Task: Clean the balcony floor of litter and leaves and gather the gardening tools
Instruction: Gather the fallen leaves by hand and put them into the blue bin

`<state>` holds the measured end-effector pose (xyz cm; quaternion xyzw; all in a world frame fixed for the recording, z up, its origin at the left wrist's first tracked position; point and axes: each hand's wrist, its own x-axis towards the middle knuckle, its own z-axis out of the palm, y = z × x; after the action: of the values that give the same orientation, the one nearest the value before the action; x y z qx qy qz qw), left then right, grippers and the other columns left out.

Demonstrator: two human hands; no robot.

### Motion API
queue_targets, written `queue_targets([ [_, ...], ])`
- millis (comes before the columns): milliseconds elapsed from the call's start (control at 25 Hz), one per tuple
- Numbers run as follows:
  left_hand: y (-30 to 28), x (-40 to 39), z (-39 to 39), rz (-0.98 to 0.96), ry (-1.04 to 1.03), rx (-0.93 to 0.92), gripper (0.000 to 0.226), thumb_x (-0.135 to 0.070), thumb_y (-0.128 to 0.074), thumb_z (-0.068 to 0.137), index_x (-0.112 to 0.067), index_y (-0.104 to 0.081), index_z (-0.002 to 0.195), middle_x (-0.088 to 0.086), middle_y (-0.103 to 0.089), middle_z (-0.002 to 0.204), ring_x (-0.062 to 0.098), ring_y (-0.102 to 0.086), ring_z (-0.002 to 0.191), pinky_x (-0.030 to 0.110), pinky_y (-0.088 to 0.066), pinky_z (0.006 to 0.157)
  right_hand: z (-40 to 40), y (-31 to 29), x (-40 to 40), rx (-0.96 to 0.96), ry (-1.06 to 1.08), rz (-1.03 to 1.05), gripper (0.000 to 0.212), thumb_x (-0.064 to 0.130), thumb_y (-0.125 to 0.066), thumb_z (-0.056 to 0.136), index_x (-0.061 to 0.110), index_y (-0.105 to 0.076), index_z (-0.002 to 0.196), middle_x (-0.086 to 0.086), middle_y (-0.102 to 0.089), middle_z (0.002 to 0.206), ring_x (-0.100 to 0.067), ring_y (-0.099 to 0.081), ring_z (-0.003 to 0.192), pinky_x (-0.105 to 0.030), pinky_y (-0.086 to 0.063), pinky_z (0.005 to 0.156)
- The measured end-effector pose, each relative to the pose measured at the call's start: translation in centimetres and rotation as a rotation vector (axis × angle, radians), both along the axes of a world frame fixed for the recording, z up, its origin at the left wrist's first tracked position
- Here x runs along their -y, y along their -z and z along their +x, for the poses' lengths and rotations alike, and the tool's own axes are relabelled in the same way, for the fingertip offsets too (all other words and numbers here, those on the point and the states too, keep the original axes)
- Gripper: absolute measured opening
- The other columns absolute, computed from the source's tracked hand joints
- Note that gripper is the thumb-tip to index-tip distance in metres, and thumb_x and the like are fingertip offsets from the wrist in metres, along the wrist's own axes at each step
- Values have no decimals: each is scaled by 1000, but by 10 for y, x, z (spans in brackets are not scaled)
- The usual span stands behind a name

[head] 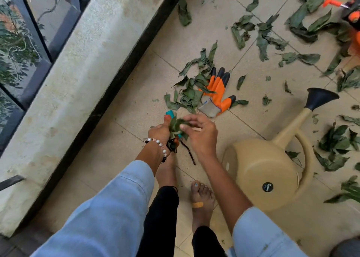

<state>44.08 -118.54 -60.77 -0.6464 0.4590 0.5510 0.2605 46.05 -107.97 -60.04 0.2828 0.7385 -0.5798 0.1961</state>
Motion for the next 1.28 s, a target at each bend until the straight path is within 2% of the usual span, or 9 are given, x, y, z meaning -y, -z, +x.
queue_targets([
  [160,7,9,2,85,-126,1,97,-77,-73,49,-5,-62,113,14,-70,109,31,-70,91,48,-56,84,1,-11,29,-211,-393,140,22,-1,-62,81,9,-74,97,-5,-71,97,-23,-63,91,-37,-51,85],
  [280,9,37,-4,-102,-172,4,49,-49,-81,68,-4,-63,78,15,-70,80,32,-70,77,46,-57,79,-25,-9,23,-108,-848,-102,31,-4,-52,86,9,-73,104,-4,-69,113,-14,-60,106,-16,-42,96],
  [360,14,57,-5,-164,-137,11,41,-37,-80,75,-1,-60,76,18,-68,75,34,-70,70,45,-59,68,-44,7,16,-24,-705,-83,33,-5,-50,88,15,-74,98,0,-69,112,-12,-62,106,-17,-46,95],
  [440,18,72,-3,-109,-168,-6,28,-24,-74,84,0,-60,84,17,-63,69,26,-62,48,31,-55,48,-61,37,15,-45,-617,233,29,3,-53,91,19,-70,109,-5,-63,118,-23,-57,111,-27,-46,95],
  [640,28,87,-7,-30,-155,-46,16,-17,-70,87,-3,-63,89,15,-59,66,21,-53,44,24,-48,43,-61,86,42,96,-1197,701,37,26,-47,97,30,-50,133,-12,-23,148,-33,-23,132,-47,-31,105],
  [880,34,93,-9,-20,-95,-103,15,-9,-69,87,2,-62,94,18,-62,73,22,-59,44,26,-50,42,-56,104,58,-162,-1003,715,28,6,-53,90,3,-62,116,-12,-51,128,-27,-47,116,-35,-40,95],
  [1080,23,81,-9,63,-88,-184,13,-8,-67,87,-1,-64,97,21,-68,89,35,-68,75,54,-58,68,-53,45,59,16,-235,-22,23,2,-73,78,19,-63,91,-2,-69,93,-9,-64,83,-20,-53,72],
  [1200,11,64,-11,199,-79,-207,29,-24,-70,81,-3,-68,100,21,-69,96,33,-68,82,48,-57,80,-36,19,61,-15,-371,94,22,-2,-65,81,14,-66,97,-3,-69,91,-10,-64,80,-12,-50,70],
  [1280,9,58,-12,220,-99,-184,31,-29,-75,75,-3,-70,90,16,-71,86,26,-69,74,38,-59,73,-26,16,60,-91,-546,205,24,-4,-53,85,7,-69,99,-9,-68,95,-18,-60,87,-24,-47,78],
])
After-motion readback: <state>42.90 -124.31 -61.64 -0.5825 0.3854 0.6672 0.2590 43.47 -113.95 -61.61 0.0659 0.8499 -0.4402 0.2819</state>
